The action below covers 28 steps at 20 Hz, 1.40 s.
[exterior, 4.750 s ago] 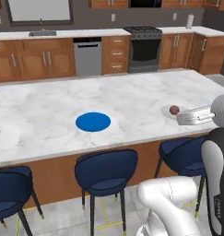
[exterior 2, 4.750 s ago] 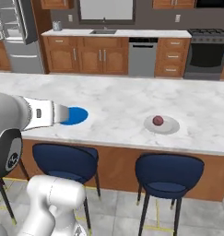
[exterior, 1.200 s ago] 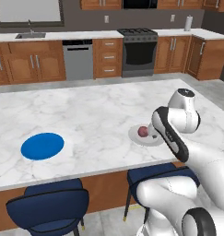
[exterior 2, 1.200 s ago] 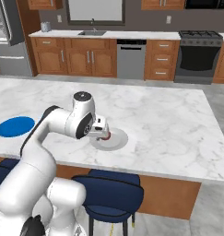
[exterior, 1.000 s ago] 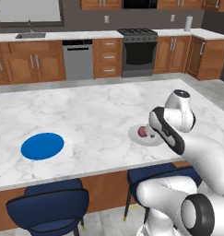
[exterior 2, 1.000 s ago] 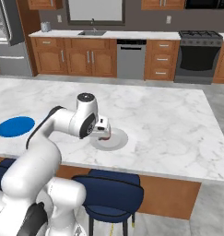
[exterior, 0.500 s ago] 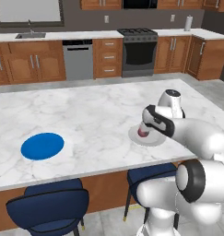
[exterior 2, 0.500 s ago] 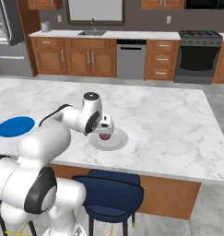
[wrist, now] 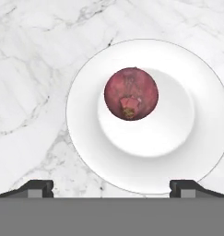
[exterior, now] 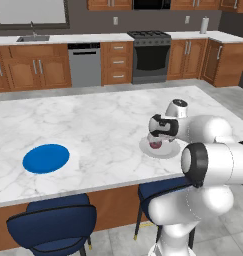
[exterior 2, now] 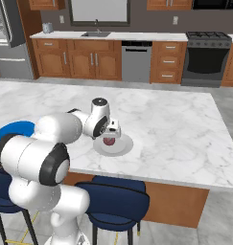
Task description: Transport the fish and onion to the fridge. Place the fish on the rack containing meat and place the onion on the rack containing the vegetable, ensuring meats and vegetables are on different racks.
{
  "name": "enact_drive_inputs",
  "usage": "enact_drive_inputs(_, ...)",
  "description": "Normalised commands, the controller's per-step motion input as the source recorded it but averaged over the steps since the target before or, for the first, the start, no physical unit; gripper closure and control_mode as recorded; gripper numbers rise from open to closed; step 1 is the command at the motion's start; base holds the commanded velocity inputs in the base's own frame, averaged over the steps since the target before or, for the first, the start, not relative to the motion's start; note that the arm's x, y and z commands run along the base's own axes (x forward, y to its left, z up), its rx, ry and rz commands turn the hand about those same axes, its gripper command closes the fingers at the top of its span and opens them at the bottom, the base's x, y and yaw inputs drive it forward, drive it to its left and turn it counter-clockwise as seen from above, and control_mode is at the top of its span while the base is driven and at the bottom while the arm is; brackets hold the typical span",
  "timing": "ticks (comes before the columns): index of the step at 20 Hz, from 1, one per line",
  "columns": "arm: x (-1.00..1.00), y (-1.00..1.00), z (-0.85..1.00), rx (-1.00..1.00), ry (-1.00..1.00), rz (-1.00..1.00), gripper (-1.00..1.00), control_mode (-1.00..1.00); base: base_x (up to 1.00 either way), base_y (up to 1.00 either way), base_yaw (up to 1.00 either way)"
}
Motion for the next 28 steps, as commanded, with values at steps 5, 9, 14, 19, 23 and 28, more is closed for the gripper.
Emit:
enact_drive_inputs(5,0.32,-0.08,-0.26,0.0,0.0,0.0,-1.0,-1.0,0.0,0.0,0.0)
enact_drive_inputs(9,0.35,-0.01,-0.09,0.0,0.0,0.0,-1.0,-1.0,0.0,0.0,0.0)
enact_drive_inputs(14,0.35,0.0,-0.14,0.0,0.02,0.0,-1.0,-1.0,0.0,0.0,0.0)
enact_drive_inputs(19,0.24,-0.02,-0.25,0.0,0.08,0.0,-1.0,-1.0,0.0,0.0,0.0)
enact_drive_inputs(23,0.33,-0.03,-0.2,0.0,0.06,0.0,-1.0,-1.0,0.0,0.0,0.0)
enact_drive_inputs(28,0.23,-0.02,-0.11,0.0,0.02,0.0,-1.0,-1.0,0.0,0.0,0.0)
